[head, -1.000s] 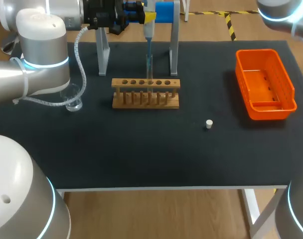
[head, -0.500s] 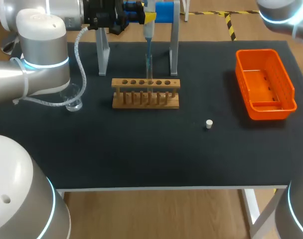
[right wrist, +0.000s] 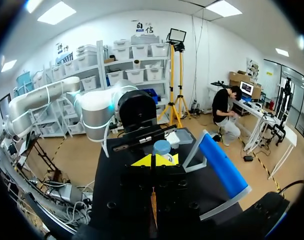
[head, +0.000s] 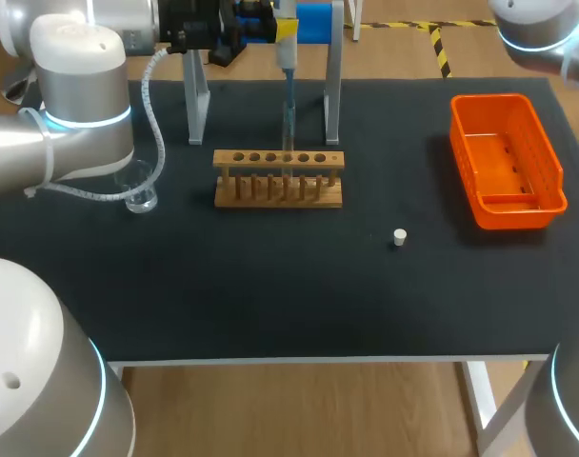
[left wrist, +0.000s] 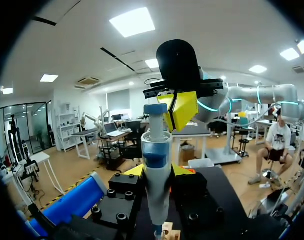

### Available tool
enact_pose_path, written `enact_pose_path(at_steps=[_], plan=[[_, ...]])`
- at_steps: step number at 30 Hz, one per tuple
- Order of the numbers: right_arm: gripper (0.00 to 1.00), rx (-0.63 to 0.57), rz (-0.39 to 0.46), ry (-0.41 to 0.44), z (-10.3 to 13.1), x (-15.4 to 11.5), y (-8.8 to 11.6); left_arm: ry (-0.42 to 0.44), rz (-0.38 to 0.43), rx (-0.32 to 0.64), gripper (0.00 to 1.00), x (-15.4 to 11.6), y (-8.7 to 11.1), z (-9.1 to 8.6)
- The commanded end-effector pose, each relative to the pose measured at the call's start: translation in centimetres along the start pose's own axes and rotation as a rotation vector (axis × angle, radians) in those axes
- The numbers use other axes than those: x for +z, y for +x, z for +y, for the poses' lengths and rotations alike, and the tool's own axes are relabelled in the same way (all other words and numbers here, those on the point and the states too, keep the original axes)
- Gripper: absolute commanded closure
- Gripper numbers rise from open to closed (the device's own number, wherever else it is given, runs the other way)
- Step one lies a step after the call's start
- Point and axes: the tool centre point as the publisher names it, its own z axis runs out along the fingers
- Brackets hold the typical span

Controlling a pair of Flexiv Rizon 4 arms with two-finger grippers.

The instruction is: Invert the test tube, pick up the pipette, mount the tip to pipette, aspirate from beaker and dispense into the tube, eject the tip, return the pipette, and cap with the stopper.

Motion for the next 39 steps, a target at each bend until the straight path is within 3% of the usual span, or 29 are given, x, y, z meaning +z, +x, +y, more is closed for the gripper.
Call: enact_pose_path(at_steps=[1, 20, 39], plan=[[1.0, -0.01, -0.003, -0.005, 0.6, -0.6, 0.2, -0.002, 0.002, 0.0, 1.0, 0.1, 0.1, 0.1], [1.0, -0.049, -0.018, -0.038, 2.8, -0.6, -0.6, -0.002, 0.002, 0.0, 1.0, 0.1, 0.1, 0.1], [1.0, -0.044, -0.012, -0.022, 2.4, 0.3, -1.2, -0.002, 0.002, 0.0, 1.0, 0.1, 0.1, 0.1]])
